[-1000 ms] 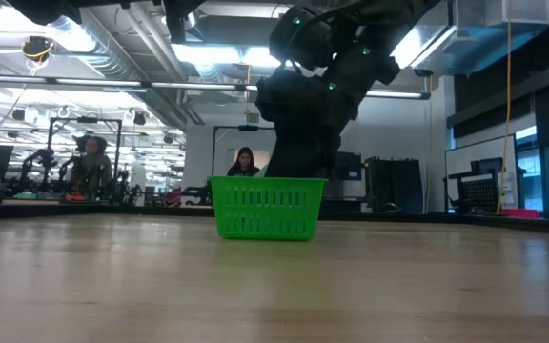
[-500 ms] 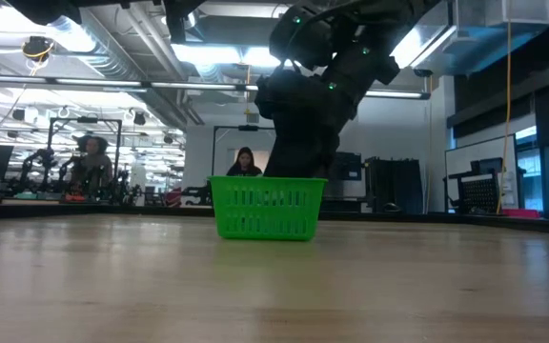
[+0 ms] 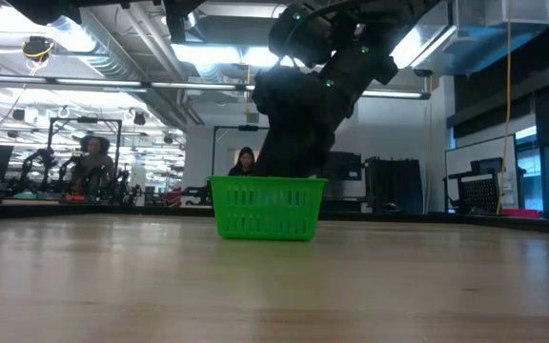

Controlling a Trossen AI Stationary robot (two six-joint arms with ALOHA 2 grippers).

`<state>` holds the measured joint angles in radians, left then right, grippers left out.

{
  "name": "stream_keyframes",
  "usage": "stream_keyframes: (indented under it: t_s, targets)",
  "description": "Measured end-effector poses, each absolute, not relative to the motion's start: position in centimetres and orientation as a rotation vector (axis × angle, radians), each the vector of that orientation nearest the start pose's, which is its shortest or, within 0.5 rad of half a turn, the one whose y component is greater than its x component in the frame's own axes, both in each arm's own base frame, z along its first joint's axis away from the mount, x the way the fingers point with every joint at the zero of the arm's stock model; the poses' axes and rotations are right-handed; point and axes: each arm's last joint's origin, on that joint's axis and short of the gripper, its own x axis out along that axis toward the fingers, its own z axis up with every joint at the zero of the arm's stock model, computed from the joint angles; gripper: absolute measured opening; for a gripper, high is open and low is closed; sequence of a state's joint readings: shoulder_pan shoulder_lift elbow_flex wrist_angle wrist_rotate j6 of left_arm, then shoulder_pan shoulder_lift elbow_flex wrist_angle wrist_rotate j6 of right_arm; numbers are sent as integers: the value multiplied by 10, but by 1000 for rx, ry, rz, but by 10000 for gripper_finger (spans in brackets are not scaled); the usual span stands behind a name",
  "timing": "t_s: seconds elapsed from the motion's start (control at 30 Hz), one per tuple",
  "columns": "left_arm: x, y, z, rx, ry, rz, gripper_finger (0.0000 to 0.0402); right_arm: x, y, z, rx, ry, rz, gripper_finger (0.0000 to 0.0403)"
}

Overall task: Sort & place blocks by color
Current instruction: Return to Home Position

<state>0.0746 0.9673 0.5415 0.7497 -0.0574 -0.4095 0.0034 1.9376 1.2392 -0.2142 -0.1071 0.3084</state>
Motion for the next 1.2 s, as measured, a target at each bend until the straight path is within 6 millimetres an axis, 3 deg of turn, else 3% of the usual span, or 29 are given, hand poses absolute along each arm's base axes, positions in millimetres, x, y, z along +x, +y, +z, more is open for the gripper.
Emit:
stream_keyframes:
  t_s: [0.23,0.37,0.53,0.7,0.83,1.03,1.2]
  targets:
    - [209,17,305,-403,-346,63,166,389,-5,182,311,938,-20,297]
    - [209,17,305,-403,-345,62,166,367,-9,210,266,979,-10,298]
    - [209,17,305,-403,-345,62,166,324,-8,231,273,941,-17,289]
    - [209,17,305,-403,-340,64,166,273,-6,232,449,764,-70,283]
    - [209,17,304,-403,-334,64,166,246,-6,237,573,527,-78,283]
    - [210,17,304,-403,-330,66,166,231,-8,273,548,134,-5,282]
    - [210,17,303,-403,-322,67,166,229,-7,300,418,11,45,282]
